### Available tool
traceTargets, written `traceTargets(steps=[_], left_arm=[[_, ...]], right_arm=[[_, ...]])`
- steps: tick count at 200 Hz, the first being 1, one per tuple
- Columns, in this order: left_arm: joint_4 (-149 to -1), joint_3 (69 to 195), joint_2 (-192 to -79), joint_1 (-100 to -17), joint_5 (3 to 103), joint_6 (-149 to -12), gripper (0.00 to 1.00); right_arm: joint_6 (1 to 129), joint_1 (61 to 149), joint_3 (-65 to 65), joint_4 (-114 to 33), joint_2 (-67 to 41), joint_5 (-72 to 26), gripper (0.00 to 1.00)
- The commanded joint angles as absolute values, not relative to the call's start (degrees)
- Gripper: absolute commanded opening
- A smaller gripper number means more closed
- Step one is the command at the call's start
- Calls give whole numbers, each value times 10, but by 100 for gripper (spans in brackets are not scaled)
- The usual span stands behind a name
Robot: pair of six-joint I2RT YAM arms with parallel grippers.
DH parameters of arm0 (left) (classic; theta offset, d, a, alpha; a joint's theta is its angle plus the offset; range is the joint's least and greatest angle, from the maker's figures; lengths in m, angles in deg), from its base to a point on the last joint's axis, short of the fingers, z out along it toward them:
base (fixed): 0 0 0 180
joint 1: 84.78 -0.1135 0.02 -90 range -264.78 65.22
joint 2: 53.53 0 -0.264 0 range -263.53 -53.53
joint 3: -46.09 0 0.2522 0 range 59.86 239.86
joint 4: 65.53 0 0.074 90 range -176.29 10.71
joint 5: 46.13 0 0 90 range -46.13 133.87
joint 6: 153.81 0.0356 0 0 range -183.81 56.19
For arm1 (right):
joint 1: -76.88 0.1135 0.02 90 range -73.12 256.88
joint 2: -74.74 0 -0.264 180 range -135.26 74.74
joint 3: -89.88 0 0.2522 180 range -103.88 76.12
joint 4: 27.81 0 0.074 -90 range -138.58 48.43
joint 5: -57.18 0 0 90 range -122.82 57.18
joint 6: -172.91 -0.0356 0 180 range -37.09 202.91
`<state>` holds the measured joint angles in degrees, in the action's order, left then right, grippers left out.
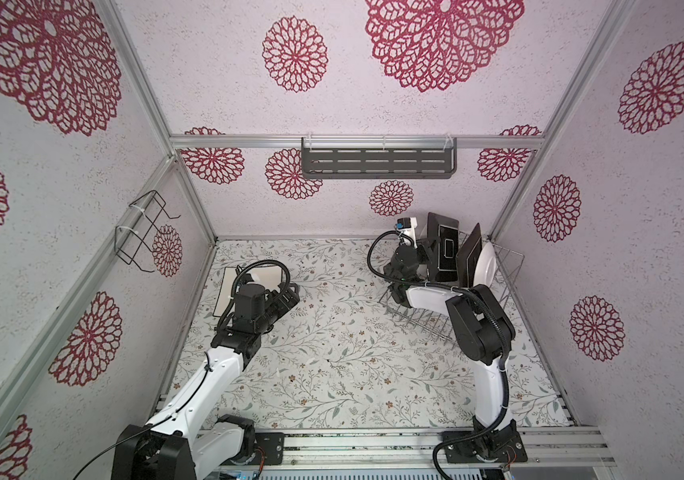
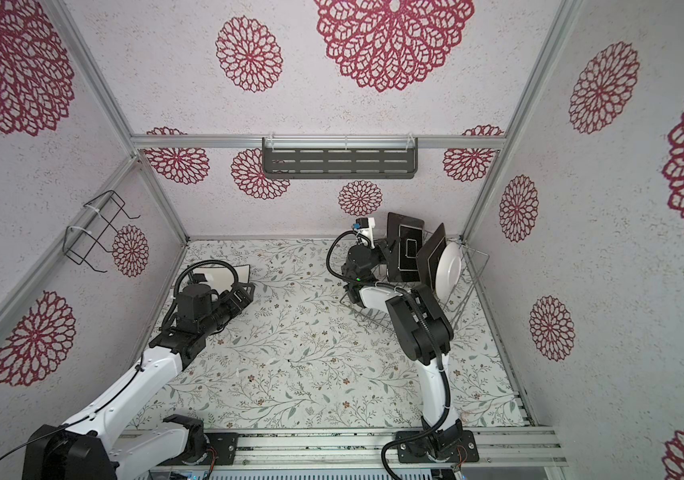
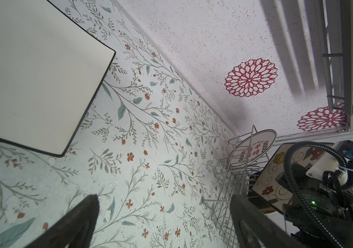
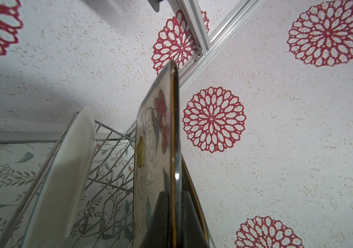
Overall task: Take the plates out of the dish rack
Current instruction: 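Lift the flowered plate upward out of the rack with the right gripper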
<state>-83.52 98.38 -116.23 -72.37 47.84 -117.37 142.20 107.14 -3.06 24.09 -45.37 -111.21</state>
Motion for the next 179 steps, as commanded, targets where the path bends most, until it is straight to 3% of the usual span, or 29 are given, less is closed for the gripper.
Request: traceTargets(steps=[1, 179], left_arm=[[-836, 997, -1154, -718, 474, -1168, 100], [-834, 1004, -1152, -717, 482, -1169, 100]], right_arm=[[1447, 1084, -79, 316, -379, -1092, 0], [1520, 1112, -127, 350, -365, -1098, 0]])
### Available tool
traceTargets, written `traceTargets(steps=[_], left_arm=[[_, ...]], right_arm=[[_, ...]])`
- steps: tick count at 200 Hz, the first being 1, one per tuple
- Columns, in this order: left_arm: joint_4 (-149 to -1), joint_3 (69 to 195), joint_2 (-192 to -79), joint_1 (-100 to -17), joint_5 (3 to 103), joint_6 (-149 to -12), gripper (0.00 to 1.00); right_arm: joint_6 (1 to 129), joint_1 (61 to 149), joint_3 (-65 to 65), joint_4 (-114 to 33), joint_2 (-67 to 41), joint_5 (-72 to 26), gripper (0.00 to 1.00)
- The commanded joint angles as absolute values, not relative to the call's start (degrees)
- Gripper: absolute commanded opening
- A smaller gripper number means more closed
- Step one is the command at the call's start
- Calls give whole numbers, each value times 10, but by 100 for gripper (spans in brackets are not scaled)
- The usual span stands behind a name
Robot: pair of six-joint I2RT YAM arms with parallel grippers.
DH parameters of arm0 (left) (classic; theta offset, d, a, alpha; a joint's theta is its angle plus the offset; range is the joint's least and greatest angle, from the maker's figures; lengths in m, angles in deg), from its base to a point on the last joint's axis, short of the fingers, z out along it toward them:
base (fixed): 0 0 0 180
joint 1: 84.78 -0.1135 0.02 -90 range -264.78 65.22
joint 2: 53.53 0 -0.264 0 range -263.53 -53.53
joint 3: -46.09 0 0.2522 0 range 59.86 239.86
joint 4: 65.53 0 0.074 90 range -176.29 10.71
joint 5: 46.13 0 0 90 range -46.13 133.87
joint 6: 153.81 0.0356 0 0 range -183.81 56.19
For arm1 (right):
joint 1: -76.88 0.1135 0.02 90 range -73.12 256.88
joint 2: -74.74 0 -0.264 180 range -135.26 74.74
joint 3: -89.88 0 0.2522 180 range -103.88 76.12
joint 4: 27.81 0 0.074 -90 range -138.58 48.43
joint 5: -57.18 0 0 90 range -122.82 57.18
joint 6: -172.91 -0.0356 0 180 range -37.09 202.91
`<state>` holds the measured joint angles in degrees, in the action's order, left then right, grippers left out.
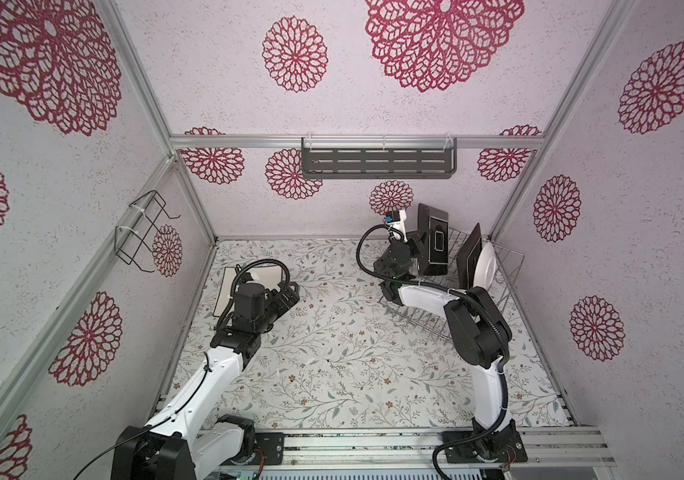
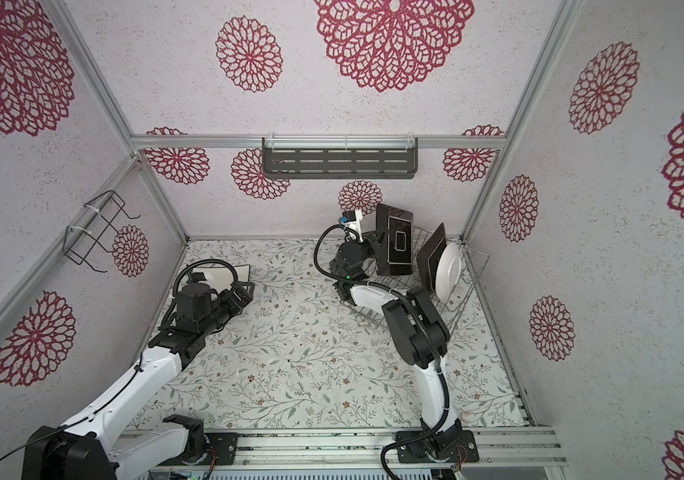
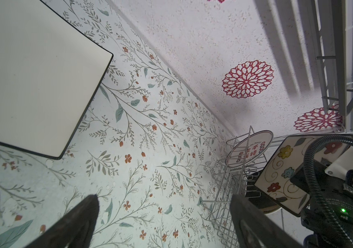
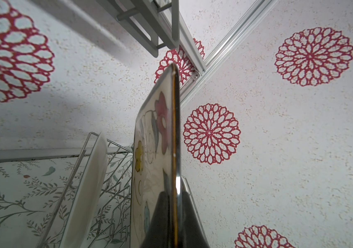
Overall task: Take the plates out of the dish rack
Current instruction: 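Lift the flowered plate upward out of the rack with the right gripper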
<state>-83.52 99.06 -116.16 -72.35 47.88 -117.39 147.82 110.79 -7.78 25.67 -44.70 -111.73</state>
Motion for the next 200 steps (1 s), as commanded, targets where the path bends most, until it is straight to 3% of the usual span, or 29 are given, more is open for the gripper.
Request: traceTargets(steps=[1, 200], left_arm=[[-834, 1003, -1152, -717, 482, -1169, 100], [-853, 1000, -1112, -712, 478, -1174, 100]], right_arm=[[1521, 1112, -127, 351, -364, -1098, 0], [1584, 1165, -161, 376, -331, -1101, 0]])
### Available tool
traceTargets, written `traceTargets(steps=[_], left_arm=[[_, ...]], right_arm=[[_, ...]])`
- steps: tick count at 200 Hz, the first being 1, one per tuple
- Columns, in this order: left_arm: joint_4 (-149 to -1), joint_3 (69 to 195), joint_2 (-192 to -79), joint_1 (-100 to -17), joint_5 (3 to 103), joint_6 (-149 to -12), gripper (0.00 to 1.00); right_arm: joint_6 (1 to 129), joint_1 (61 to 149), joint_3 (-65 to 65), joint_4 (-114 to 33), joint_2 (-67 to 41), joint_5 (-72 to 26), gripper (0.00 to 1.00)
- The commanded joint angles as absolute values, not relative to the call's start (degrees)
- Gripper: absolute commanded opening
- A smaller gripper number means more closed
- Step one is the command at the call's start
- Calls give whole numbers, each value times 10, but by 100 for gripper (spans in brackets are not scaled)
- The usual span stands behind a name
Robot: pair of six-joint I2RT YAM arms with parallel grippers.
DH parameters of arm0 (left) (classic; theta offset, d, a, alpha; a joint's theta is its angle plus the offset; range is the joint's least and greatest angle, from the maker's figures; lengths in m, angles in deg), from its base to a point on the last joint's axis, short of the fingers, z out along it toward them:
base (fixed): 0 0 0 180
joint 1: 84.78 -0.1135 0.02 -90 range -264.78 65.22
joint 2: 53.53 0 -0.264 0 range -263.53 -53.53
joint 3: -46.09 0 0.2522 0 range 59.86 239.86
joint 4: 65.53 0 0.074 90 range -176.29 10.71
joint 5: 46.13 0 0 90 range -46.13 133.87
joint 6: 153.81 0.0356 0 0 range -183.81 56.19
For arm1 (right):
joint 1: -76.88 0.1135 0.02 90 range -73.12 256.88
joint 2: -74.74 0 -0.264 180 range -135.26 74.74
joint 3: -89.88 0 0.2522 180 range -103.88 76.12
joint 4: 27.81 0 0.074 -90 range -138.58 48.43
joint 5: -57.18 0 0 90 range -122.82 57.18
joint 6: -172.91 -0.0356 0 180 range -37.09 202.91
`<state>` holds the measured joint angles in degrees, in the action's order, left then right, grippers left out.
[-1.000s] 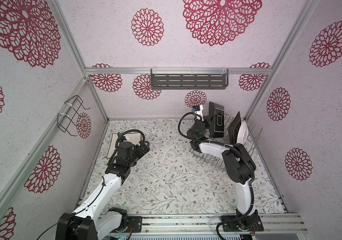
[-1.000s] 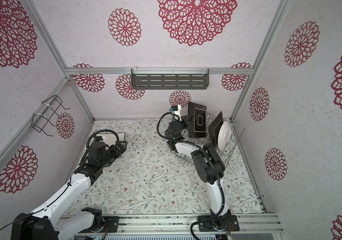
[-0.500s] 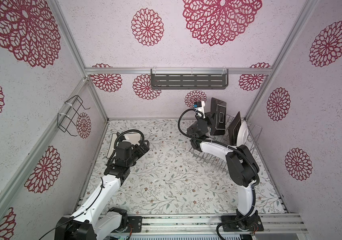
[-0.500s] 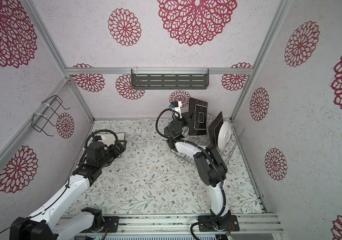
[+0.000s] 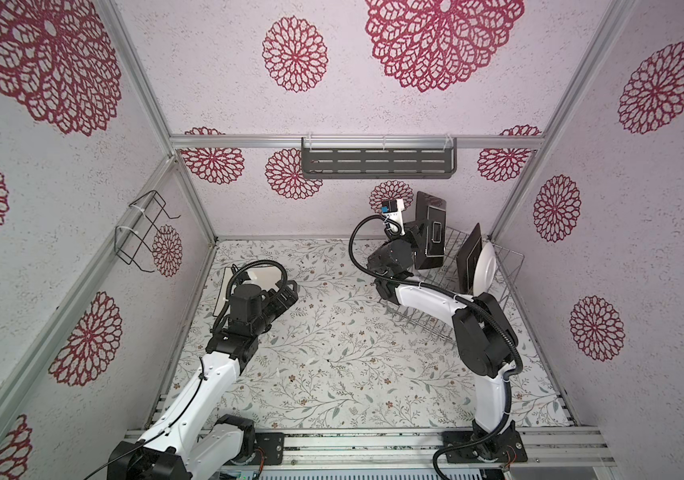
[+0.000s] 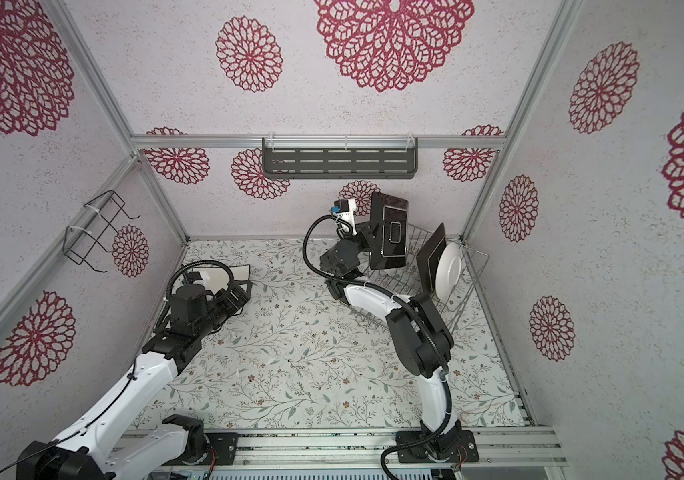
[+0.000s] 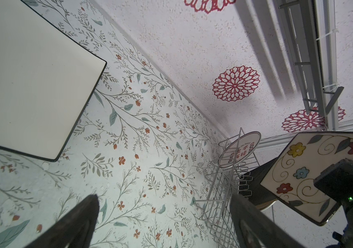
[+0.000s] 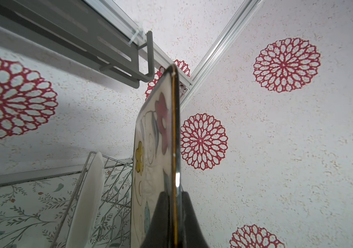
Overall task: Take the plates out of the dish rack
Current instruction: 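Lift the flowered plate upward out of the rack with the right gripper, then carry the upright flowered plate toward the left gripper with the right gripper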
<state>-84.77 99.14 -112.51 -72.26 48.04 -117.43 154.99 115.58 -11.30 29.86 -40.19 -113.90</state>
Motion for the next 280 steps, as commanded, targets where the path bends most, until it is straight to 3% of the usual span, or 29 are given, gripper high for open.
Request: traceTargets(steps=[1, 88, 137, 160, 197, 226, 251, 280], left_arm=[[-854, 1000, -1113, -712, 478, -1174, 100], [-859, 1006, -1112, -697, 470, -1172, 100], [-861, 1010, -1111, -693, 468, -1172, 100], [-866, 1014, -1111, -691, 462, -1170, 100], [-874, 1018, -1113, -689, 456, -1166, 99], [-879, 1023, -1116, -685, 451, -1168, 99], [-883, 1027, -1118, -683, 448, -1168, 99], [-885, 1031, -1120, -680, 445, -1171, 99]], right_arm=[[1585, 1165, -161, 377, -331, -1101, 0], [1638, 1205, -147, 421, -309, -1118, 0], [1598, 1221, -139, 361, -258, -1117, 0], [1461, 1228, -119, 213, -202, -1115, 0], [1055, 1235, -142, -224, -95, -1044, 0], [860, 1231, -171, -402, -38, -971, 0], [733, 1229, -163, -464, 20, -880, 0], [642, 1226, -94, -428, 89, -791, 0]])
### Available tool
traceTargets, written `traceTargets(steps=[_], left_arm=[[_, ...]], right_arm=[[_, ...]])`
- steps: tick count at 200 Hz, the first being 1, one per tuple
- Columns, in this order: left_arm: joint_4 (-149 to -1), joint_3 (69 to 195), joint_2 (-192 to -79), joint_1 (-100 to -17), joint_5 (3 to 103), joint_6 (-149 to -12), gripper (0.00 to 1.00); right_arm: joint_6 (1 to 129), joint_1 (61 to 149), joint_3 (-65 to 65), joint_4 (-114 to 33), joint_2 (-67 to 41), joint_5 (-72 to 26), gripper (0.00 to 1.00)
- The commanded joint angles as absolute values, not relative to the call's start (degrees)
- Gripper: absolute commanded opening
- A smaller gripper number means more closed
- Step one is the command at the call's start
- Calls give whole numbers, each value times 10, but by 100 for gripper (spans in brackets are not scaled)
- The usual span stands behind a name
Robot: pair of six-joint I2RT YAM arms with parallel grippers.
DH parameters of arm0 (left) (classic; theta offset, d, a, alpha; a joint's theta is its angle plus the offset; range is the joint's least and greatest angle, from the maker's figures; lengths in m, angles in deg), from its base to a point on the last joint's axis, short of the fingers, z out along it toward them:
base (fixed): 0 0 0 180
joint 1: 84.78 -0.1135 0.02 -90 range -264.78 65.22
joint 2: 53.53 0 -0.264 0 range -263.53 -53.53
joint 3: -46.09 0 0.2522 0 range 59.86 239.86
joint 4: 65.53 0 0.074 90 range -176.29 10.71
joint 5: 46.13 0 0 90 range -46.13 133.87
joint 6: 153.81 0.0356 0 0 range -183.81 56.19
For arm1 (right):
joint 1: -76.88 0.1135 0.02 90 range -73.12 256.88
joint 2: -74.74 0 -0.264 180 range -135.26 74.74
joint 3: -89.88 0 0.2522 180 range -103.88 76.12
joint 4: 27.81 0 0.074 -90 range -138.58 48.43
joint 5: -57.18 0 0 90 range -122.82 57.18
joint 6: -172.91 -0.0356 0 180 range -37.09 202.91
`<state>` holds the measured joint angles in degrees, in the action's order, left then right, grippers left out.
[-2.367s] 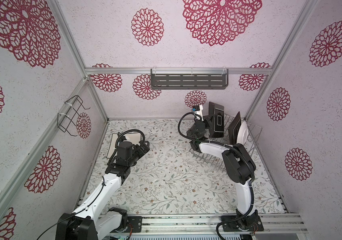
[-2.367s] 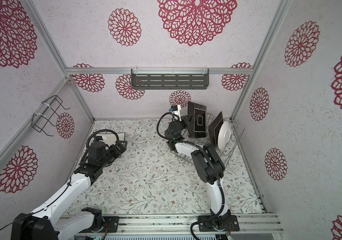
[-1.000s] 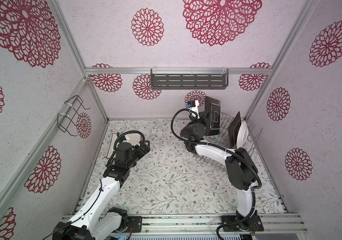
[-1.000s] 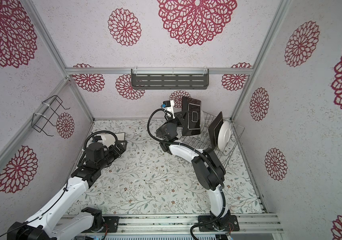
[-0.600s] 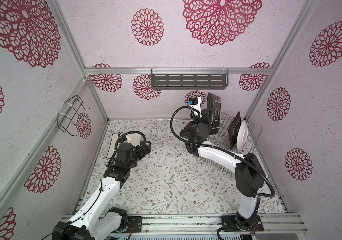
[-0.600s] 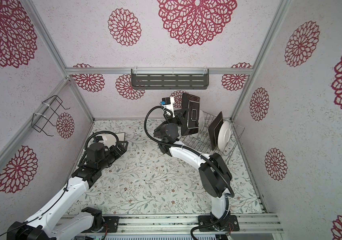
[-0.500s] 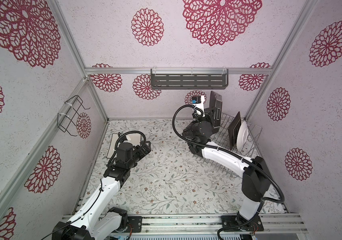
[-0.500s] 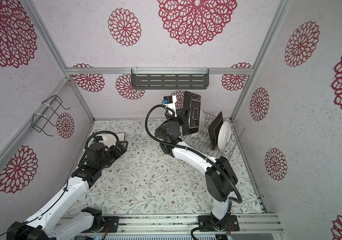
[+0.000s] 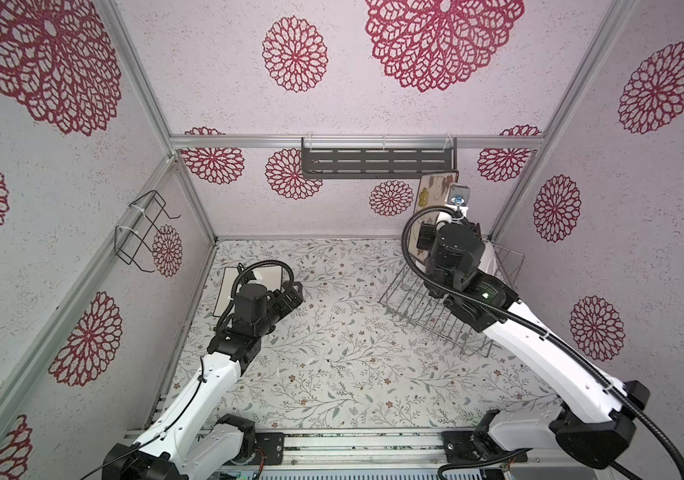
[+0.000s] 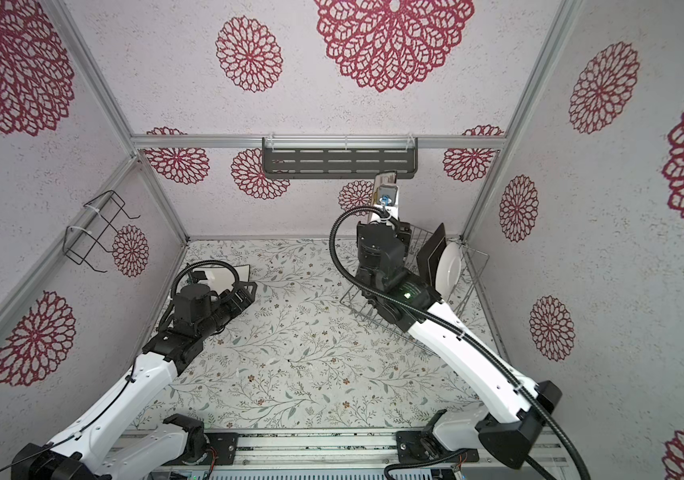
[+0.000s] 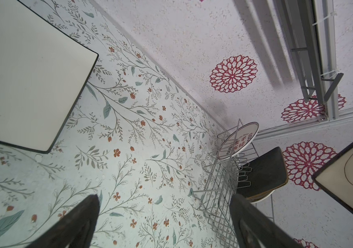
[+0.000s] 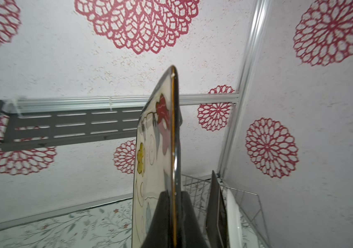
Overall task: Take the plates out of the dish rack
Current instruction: 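Carry the upright flowered plate toward the left gripper with the right gripper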
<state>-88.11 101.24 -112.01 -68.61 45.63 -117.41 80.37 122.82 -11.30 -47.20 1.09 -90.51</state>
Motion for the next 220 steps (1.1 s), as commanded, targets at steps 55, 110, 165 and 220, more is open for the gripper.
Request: traceTargets(steps=[55, 110, 165, 220], left_arm=[[-881, 1032, -1116, -676, 444, -1188, 99], [-864, 1020, -1097, -671, 439, -1207, 98], [-804, 1000, -1093, -671, 479, -1255, 97], [-762, 977, -1090, -671, 491, -1284, 97]], right_arm=[[524, 1224, 78, -250, 172, -724, 0], [405, 1223, 198, -97, 167, -719, 0], [342, 1223, 286, 102, 93, -748, 0], [256, 1228, 297, 187, 1, -731, 0]])
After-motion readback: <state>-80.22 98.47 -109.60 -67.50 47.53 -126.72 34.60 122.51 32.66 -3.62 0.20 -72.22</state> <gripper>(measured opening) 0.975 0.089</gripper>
